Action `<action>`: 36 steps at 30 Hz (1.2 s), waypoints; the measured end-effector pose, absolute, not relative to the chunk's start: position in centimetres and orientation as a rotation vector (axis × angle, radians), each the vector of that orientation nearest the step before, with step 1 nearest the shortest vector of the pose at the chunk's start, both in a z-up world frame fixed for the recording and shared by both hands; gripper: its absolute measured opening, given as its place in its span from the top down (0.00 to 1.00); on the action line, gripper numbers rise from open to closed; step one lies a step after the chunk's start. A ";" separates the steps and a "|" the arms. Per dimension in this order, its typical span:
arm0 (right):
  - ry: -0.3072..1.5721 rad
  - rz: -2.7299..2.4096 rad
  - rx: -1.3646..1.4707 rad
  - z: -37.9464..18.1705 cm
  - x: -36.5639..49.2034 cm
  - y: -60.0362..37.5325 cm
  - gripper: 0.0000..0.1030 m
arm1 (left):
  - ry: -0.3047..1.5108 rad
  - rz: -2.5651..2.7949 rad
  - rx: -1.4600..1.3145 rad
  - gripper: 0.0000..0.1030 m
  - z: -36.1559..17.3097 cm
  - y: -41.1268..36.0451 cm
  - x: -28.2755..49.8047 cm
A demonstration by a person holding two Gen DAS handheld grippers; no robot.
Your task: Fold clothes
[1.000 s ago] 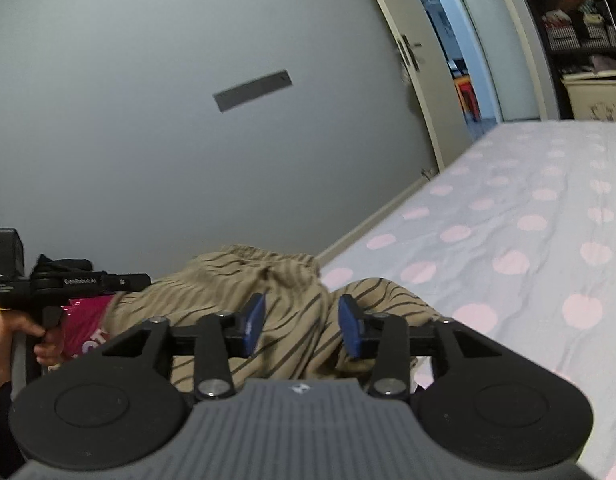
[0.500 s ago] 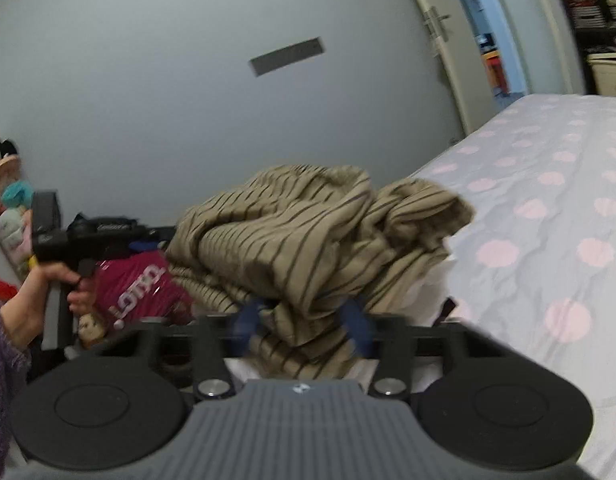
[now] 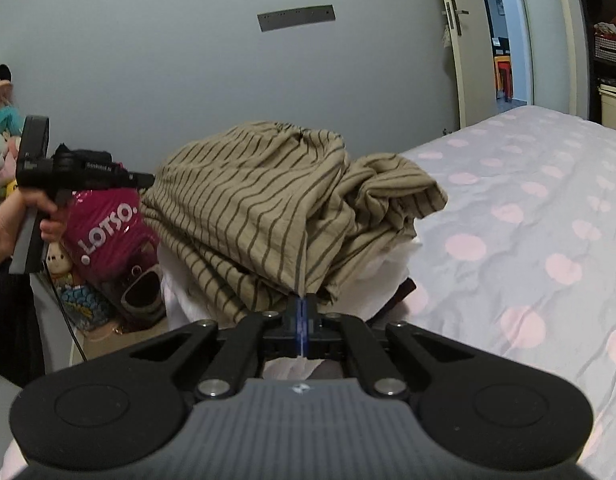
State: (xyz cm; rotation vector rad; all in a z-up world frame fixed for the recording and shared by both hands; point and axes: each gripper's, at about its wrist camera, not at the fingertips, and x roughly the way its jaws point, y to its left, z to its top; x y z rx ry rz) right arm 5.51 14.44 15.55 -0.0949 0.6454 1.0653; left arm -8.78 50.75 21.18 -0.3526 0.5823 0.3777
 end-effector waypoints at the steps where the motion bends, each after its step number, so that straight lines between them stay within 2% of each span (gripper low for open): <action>1: 0.656 1.064 -0.090 15.5 5.6 14.3 0.99 | 0.596 0.373 -0.351 0.97 21.2 50.8 -8.9; 8: 0.702 1.010 -0.070 15.1 6.0 11.7 0.94 | 0.632 0.417 -0.281 0.90 22.1 49.9 -10.0; 9: 0.700 0.998 -0.070 15.0 5.9 11.0 0.92 | 0.626 0.414 -0.265 0.85 22.4 49.2 -10.1; 10: 0.696 0.985 -0.073 14.9 5.7 10.4 0.80 | 0.620 0.412 -0.248 0.80 22.6 48.5 -10.1; 12: 0.689 0.962 -0.065 14.9 5.1 9.0 0.62 | 0.612 0.400 -0.206 0.74 23.1 46.8 -10.1; 15: 0.679 0.938 -0.038 14.9 4.1 6.4 0.62 | 0.630 0.361 -0.129 0.72 23.6 44.0 -9.2; 18: 0.671 0.892 -0.025 14.7 2.8 3.6 0.56 | 0.622 0.321 -0.089 0.71 24.3 41.4 -8.4; 22: 0.679 0.830 -0.042 13.8 0.8 0.1 0.47 | 0.597 0.258 -0.043 0.58 25.3 37.3 -6.9; 32: 0.649 0.690 -0.041 12.7 -2.1 -7.0 0.26 | 0.588 0.052 0.086 0.55 26.2 25.3 -1.0; 36: 0.640 0.653 -0.036 12.5 -3.1 -9.6 0.15 | 0.587 -0.019 0.098 0.53 25.6 20.7 1.4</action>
